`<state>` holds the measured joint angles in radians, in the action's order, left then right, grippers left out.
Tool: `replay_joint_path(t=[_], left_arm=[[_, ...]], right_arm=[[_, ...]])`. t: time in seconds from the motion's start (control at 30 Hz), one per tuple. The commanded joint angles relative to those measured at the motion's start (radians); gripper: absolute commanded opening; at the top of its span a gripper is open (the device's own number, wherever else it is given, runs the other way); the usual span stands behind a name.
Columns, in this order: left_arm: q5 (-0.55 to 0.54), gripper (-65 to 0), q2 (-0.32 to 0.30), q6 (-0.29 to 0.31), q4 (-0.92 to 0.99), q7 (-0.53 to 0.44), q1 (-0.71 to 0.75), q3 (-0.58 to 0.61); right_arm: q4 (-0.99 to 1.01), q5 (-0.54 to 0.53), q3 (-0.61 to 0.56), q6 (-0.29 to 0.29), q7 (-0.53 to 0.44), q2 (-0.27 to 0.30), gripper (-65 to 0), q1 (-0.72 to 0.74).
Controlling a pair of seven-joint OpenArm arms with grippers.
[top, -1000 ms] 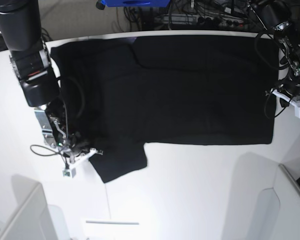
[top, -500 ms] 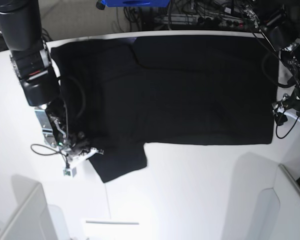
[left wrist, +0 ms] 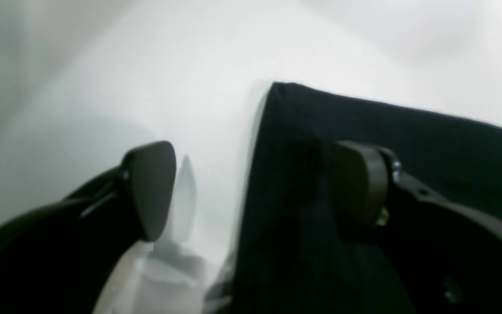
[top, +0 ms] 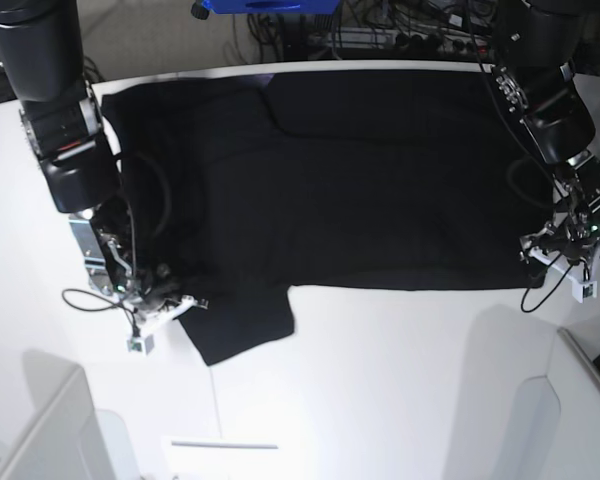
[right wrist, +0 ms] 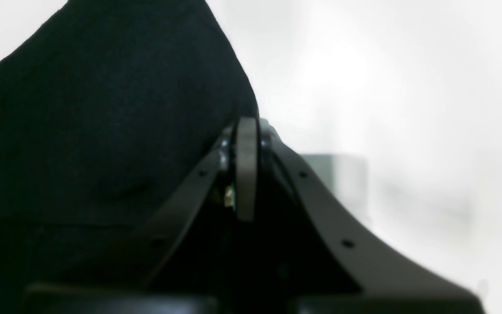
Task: Fold the T-shirt properly
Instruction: 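Grasp the hem corners with both grippers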
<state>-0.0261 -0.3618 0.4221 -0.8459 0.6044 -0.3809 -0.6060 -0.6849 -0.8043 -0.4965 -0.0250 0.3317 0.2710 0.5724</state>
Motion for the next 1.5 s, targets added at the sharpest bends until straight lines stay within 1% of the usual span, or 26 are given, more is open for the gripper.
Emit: replay_joint_path(t=[0.0,0.07,0.2,0.33,0.4,0.5,0.63,0.67,0.7,0.87,0.93,0.97,1.07,1.2,1.27,1.43,1.47], left_arm=[[-0.007,-12.3,-0.023,0.001,0.012,-0.025,-0.040,-0.001],[-0.005,-12.3,-0.027,0.001,0.069,-0.028,-0.079,-0.001],[-0.004,-12.5,-0.026,0.001,0.149,-0.091,-0.120,-0.001],[-0.004,-12.5,-0.024,0.001,0.224,-0.119,-0.155,0.001],[-0.004,-12.5,-0.024,0.001,0.253,-0.119,-0.168,0.025],[-0.010,-12.7,-0.024,-0.001,0.267,-0.120,-0.169,0.099],[-0.015,-13.8,-0.021,-0.001,0.274,-0.120,-0.168,0.117],[-0.015,-16.9,-0.021,-0.001,0.274,-0.120,-0.166,0.119],[-0.015,-21.4,-0.021,-0.001,0.274,-0.120,-0.163,0.119],[-0.015,-48.7,-0.019,-0.001,0.274,-0.120,-0.158,0.120],[-0.016,-61.2,-0.003,0.001,0.270,-0.119,-0.157,0.122],[-0.015,-65.0,0.002,0.002,0.268,-0.119,-0.142,0.122],[-0.015,-65.0,0.007,0.002,0.241,-0.120,-0.117,0.122],[-0.016,-65.0,0.007,0.004,0.202,-0.113,-0.105,0.122],[-0.016,-65.0,0.007,0.004,0.147,-0.111,-0.096,0.119],[-0.016,-65.0,0.007,0.004,0.004,-0.105,-0.033,0.119],[-0.016,-65.0,0.007,0.004,-0.016,-0.087,-0.025,0.113]], right_arm=[[-0.006,0.003,0.003,0.000,0.016,0.007,-65.0,0.022],[-0.006,0.003,0.003,0.000,0.016,0.007,-65.0,0.022],[-0.006,0.003,0.002,0.000,0.016,0.007,-65.0,0.022],[-0.006,0.003,0.002,0.000,0.016,0.007,-65.0,0.021],[-0.006,0.003,0.002,0.000,0.016,0.007,-65.0,0.021],[-0.006,0.003,0.002,0.000,0.016,0.007,-65.0,0.021],[-0.006,0.003,0.002,0.000,0.016,0.007,-65.0,0.021],[-0.006,0.003,0.002,0.000,0.016,0.007,-65.0,0.021],[-0.006,0.003,0.002,0.000,0.016,0.007,-65.0,0.021],[-0.006,0.003,0.002,0.000,0.014,0.007,-65.0,0.021],[-0.006,0.003,0.002,0.000,0.005,0.007,-65.0,0.021],[-0.008,0.003,0.002,0.000,-0.007,0.007,-65.0,0.021],[-0.008,0.003,0.002,-0.002,-0.032,0.007,-65.0,0.021],[-0.008,0.003,0.002,-0.002,-0.033,0.007,-65.0,0.021],[-0.019,0.003,0.002,-0.002,-0.033,0.007,-65.0,0.021],[-0.158,0.003,0.003,-0.011,-0.033,0.023,-65.0,-0.022],[-0.178,0.003,0.003,-0.025,-0.033,0.032,-65.0,-0.024]])
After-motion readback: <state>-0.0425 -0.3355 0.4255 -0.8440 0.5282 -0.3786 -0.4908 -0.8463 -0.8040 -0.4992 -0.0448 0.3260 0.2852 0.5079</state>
